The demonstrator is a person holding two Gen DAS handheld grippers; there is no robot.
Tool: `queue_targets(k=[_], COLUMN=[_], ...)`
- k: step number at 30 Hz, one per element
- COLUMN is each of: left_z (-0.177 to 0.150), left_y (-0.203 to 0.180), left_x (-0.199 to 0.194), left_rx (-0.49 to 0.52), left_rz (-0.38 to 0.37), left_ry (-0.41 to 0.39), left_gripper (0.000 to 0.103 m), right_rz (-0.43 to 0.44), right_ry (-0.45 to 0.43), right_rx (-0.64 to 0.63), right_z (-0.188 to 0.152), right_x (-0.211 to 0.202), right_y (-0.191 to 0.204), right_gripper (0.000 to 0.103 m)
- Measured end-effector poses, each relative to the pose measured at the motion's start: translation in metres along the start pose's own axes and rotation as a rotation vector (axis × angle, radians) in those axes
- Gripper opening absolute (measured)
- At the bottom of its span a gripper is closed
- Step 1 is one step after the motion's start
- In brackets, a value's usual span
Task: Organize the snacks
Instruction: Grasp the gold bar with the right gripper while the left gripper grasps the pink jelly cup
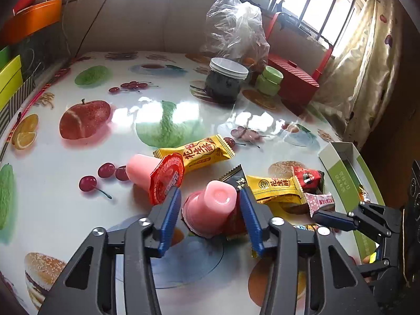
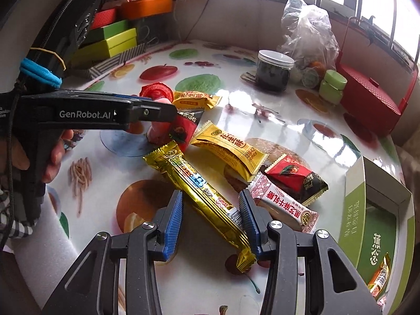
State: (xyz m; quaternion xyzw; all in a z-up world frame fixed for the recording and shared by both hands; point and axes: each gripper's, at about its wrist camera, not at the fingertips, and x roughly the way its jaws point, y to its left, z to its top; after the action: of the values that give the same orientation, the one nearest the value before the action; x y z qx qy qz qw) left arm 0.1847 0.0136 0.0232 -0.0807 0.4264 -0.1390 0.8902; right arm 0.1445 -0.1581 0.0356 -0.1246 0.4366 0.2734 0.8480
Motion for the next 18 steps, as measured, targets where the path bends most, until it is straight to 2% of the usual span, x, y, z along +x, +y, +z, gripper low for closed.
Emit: queue_targets(k=[6,14,18], left_z=[0.000,0.001,0.001], left_y=[0.000,0.000,0.000], left_x=[0.001,0.012,0.012], left_rx=[0.004,0.010,0.005], left_rz=[0.001,-0.001,0.007], left_ry=[-0.009,0.034,0.029], left_gripper=[0.038,0.038,0.038], right_rz=[0.028,0.044,0.044], right_ry=[-0.004,0.023,0.038], right_rx=[0.003,-0.022,-0.026], right_z=[-0.001,0.001,0.001], right_x=[-0.003,0.005,0.011], right_y=[0.001,0.010,0.014], right_gripper=[0.026,0.028,0.030])
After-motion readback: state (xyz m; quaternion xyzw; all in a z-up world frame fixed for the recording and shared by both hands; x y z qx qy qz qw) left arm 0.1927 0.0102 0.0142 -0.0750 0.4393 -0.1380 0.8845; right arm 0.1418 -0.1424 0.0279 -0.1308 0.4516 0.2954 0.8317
